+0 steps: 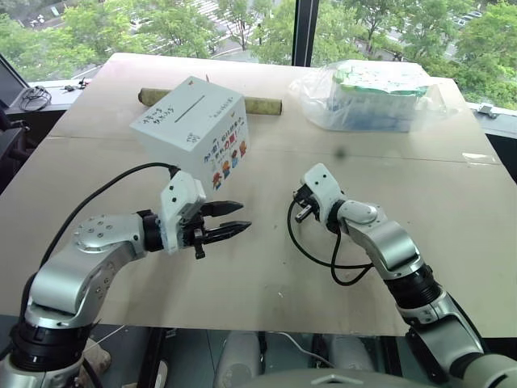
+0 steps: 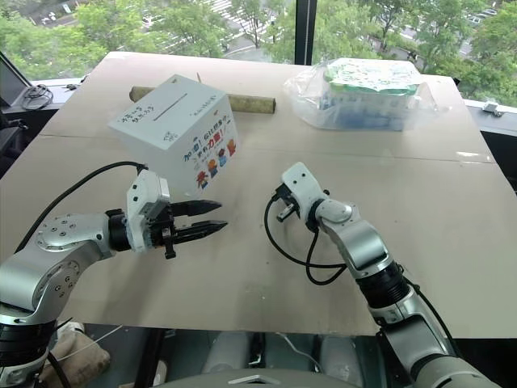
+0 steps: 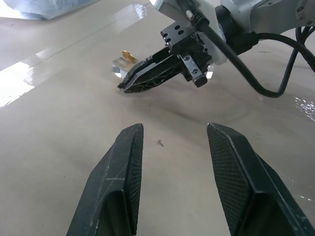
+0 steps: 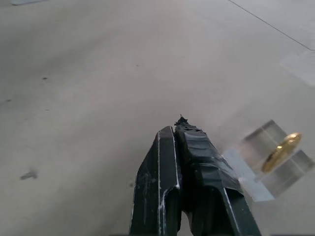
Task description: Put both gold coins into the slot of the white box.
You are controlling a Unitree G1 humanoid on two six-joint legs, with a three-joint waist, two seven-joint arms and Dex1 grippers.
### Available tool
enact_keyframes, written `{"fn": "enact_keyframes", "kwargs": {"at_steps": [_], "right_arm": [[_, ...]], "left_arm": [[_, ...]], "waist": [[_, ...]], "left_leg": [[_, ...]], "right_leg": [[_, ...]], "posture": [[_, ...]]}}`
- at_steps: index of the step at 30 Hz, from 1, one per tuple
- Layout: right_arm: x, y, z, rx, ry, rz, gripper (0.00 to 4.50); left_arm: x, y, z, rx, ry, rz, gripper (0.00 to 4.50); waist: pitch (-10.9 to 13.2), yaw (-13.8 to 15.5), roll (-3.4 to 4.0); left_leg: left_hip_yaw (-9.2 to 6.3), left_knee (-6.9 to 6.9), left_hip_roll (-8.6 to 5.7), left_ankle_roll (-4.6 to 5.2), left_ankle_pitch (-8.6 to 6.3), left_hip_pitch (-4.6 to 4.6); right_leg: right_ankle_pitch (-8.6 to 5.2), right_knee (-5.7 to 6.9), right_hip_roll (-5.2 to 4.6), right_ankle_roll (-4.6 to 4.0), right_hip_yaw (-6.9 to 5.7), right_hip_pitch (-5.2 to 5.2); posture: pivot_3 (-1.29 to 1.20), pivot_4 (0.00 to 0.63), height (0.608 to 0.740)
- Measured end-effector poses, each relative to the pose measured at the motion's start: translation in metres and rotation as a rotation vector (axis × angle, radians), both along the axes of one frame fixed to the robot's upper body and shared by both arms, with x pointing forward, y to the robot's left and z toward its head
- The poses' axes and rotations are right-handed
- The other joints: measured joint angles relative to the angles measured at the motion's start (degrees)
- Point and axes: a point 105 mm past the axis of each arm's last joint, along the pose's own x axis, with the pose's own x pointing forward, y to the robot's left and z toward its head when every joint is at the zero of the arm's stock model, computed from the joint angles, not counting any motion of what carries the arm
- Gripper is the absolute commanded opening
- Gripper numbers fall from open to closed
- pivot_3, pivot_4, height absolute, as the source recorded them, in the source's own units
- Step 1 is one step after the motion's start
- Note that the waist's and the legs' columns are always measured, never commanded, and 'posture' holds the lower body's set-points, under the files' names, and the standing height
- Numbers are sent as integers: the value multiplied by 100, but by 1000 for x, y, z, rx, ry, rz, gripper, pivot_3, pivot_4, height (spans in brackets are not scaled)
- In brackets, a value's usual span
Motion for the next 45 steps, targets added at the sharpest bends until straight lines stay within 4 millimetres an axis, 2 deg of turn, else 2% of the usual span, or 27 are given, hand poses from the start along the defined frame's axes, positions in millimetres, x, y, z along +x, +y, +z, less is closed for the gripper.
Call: {"fn": "enact_keyframes", "kwargs": {"at_steps": [11,22,23,27,30,35,38,45], "right_arm": [[10,-24,-2,-46,-10,-100,25],[-2,-31,2,-40,-3,-60,25],[-7,-28,6,-22,-9,-23,592],[-19,-23,27,37,-48,50,2149],[-22,-22,40,51,-83,50,2149],[-8,-30,57,42,-157,-63,2149],[2,-37,45,18,-130,-155,2149],[9,-43,34,-7,-103,-209,2149]], "left_arm": [[-3,-1,3,-27,8,-32,2056],[2,0,10,-67,-9,-24,2056],[2,0,11,-75,-12,-25,2056],[5,2,13,-96,-11,-19,2056],[7,2,15,-107,-17,-15,2056],[8,2,15,-112,-29,-14,2056],[9,2,16,-106,-43,-11,2056],[9,2,16,-105,-47,-11,2056]], "waist": [[1,-7,1],[-1,-14,-1],[-1,-21,-1],[-2,-26,-3],[-3,-27,-4],[-3,-31,-4],[-3,-45,-5],[-3,-101,-5]], "left_leg": [[1,0,0,0,0,1],[1,0,0,0,0,0],[1,0,0,0,0,0],[-2,0,1,0,0,0],[-1,1,0,0,0,1],[-1,0,0,0,0,0],[5,0,0,0,0,-1],[2,-1,0,0,0,-1]], "right_leg": [[0,0,0,0,1,0],[0,0,0,0,3,0],[0,0,0,0,4,0],[0,0,0,0,3,0],[0,0,0,0,4,0],[0,8,0,0,3,0],[0,13,0,0,3,0],[0,13,0,0,3,0]], "posture": [[0,150,740],[0,150,740],[0,150,740],[0,150,740],[0,150,740],[0,150,740],[0,150,740],[0,150,740]]}}
